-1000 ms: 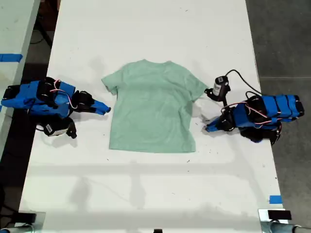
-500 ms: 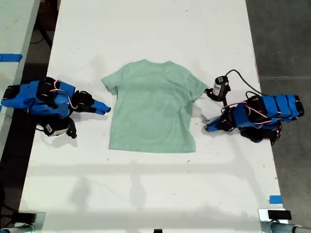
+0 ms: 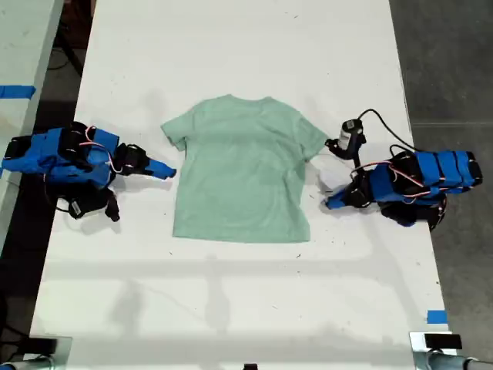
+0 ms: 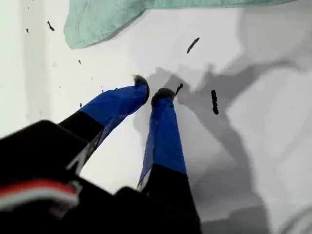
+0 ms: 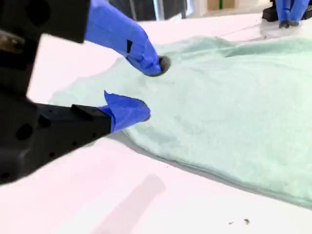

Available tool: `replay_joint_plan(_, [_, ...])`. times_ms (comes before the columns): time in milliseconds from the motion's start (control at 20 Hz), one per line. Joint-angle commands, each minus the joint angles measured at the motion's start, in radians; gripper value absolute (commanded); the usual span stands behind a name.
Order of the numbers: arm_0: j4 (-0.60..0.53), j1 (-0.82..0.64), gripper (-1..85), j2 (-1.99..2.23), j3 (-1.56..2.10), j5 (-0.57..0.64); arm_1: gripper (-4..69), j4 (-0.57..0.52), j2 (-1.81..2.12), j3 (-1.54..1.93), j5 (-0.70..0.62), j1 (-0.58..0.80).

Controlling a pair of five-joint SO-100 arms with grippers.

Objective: Fold t shirt

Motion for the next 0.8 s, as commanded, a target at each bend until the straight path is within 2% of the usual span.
replay_joint_plan(0, [-0.017, -0.078, 10.7, 0.006, 0.006, 0.086, 5.5, -0.031, 0.011, 0.061, 0.265, 0.02])
replay_joint_plan(50, [-0.014, -0.11, 10.7, 0.006, 0.006, 0.044, 5.4, -0.031, 0.011, 0.061, 0.301, 0.051])
replay_joint_plan(100, [-0.012, -0.137, 10.7, 0.006, 0.006, 0.025, 5.8, -0.031, 0.011, 0.061, 0.509, 0.104])
replay_joint_plan(150, [-0.012, -0.155, 10.7, 0.006, 0.006, 0.025, 8.0, -0.031, 0.012, 0.061, 0.796, 0.084])
replay_joint_plan(200, [-0.012, -0.166, 10.7, 0.006, 0.006, 0.025, 20.0, -0.063, 0.014, 0.06, 0.879, 0.032])
replay_joint_plan(250, [-0.012, -0.169, 10.7, 0.006, 0.006, 0.02, 19.8, -0.123, 0.014, 0.049, 0.744, 0.048])
replay_joint_plan(300, [-0.011, -0.166, 10.7, 0.006, 0.006, 0.003, 6.3, -0.156, 0.014, 0.028, 0.683, 0.084])
replay_joint_plan(350, [-0.011, -0.158, 10.7, 0.006, 0.006, 0.002, 0.0, -0.27, 0.014, 0.037, 0.687, 0.13])
replay_joint_plan(400, [-0.011, -0.15, 10.7, 0.006, 0.006, 0.002, 1.2, -0.428, 0.012, 0.04, 0.554, 0.175])
replay_joint_plan(450, [-0.011, -0.144, 10.7, 0.006, 0.006, 0.002, 2.9, -0.439, 0.002, -0.015, 0.482, 0.227])
replay_joint_plan(550, [-0.011, -0.138, 10.7, 0.006, 0.006, 0.002, 6.8, -0.281, -0.092, -0.222, 0.422, 0.387])
replay_joint_plan(750, [-0.009, -0.137, 10.6, 0.006, 0.006, -0.005, 16.9, -0.164, -0.615, -0.629, 0.307, 0.649])
